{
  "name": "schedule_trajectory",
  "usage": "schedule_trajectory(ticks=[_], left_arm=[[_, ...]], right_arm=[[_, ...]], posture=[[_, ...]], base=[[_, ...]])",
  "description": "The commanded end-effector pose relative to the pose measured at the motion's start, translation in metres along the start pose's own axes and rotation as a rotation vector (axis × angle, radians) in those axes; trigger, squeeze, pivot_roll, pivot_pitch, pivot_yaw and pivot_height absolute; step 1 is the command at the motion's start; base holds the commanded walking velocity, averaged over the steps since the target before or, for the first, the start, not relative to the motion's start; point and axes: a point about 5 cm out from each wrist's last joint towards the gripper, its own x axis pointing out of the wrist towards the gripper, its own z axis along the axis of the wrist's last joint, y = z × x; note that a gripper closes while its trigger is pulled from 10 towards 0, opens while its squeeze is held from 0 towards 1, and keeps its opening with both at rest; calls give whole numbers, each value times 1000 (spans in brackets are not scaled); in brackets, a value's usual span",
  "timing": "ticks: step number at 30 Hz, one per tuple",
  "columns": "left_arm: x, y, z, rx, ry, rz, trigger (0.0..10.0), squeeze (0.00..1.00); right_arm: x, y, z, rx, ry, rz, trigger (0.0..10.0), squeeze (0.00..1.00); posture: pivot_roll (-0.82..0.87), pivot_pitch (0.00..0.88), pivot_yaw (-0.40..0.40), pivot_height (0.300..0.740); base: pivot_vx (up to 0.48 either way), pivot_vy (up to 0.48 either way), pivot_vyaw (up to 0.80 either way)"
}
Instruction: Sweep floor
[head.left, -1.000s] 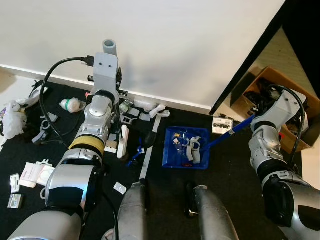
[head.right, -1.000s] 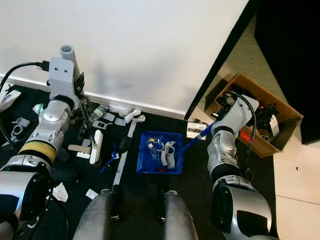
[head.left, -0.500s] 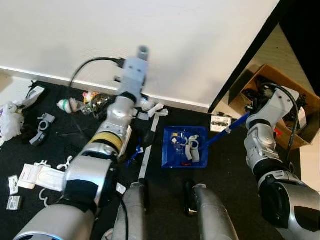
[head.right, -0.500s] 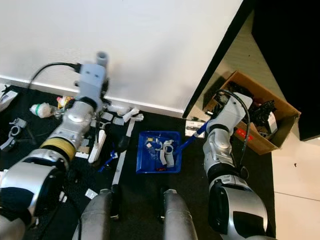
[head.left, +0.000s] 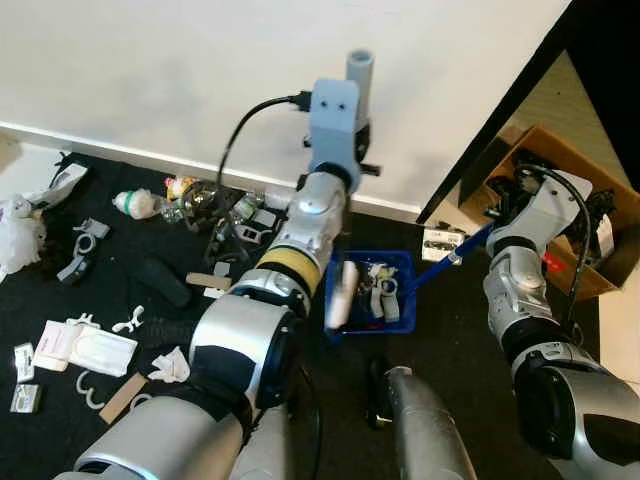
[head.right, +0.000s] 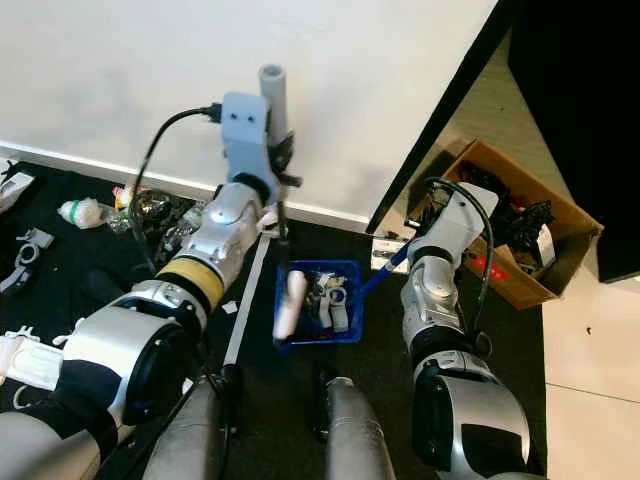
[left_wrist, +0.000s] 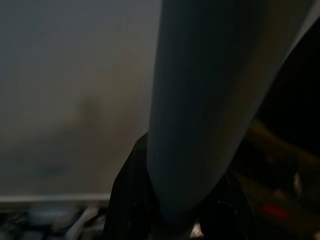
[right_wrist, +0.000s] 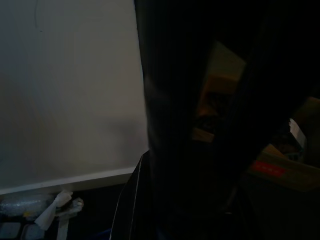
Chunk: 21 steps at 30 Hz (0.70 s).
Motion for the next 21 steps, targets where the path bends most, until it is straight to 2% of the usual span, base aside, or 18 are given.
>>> schedule_trajectory(ticks=[1,2,3,5,6,7,8,9,10,11,12,13,15,17,18,21], left_arm=[[6,-16,12,-80,-54,-31,10000,0],[9,-13,24,-88,-87,-22,10000,0],[9,-13,24,-88,-87,-22,10000,0],[15,-4,46,-69,-148,-17,10000,0],[16,2,52,-18,-151,-45,10000,0],[16,2,52,-18,-151,-45,10000,0],[16,5,55,19,-147,-66,10000,0],[15,11,55,107,-118,-117,10000,0],[15,11,55,107,-118,-117,10000,0],[13,18,53,205,-82,-168,10000,0],[10,27,49,260,-35,-205,10000,0],[10,27,49,260,-35,-205,10000,0],[6,40,46,308,23,-241,10000,0],[6,40,46,308,23,-241,10000,0],[3,49,46,319,41,-246,10000,0],[0,58,47,331,49,-240,10000,0]], right_arm=[[-13,-11,-29,-36,120,-27,10000,0],[-12,-11,-28,-35,118,-27,10000,0],[-12,-11,-28,-35,118,-27,10000,0],[-11,-11,-27,-34,117,-26,10000,0],[-11,-11,-27,-33,117,-25,10000,0],[-11,-11,-27,-33,117,-25,10000,0],[-11,-10,-27,-32,117,-24,10000,0],[-11,-10,-26,-30,117,-22,10000,0],[-11,-10,-26,-30,117,-22,10000,0],[-10,-9,-26,-28,116,-20,10000,0],[-11,-8,-26,-25,116,-18,10000,0],[-11,-8,-26,-25,116,-18,10000,0],[-11,-7,-26,-21,117,-15,10000,0],[-11,-7,-26,-21,117,-15,10000,0],[-11,-7,-26,-19,119,-13,10000,0],[-11,-7,-27,-17,121,-11,10000,0]], posture=[[-29,385,-30,740],[-25,382,-31,740],[-25,382,-31,740],[-22,379,-31,740],[-19,373,-30,740],[-19,373,-30,740],[-19,373,-30,740],[-15,371,-30,740],[-15,371,-30,740],[-13,369,-29,740],[-11,366,-29,740],[-11,366,-29,740],[-9,364,-30,740],[-9,364,-30,740],[-6,362,-33,740],[-5,361,-33,740]], base=[[0,0,0],[0,0,0],[0,0,0],[0,0,0],[0,0,0],[0,0,0],[0,0,0],[0,0,0],[0,0,0],[0,0,0],[0,0,0],[0,0,0],[0,0,0],[0,0,0],[0,0,0],[0,0,0]])
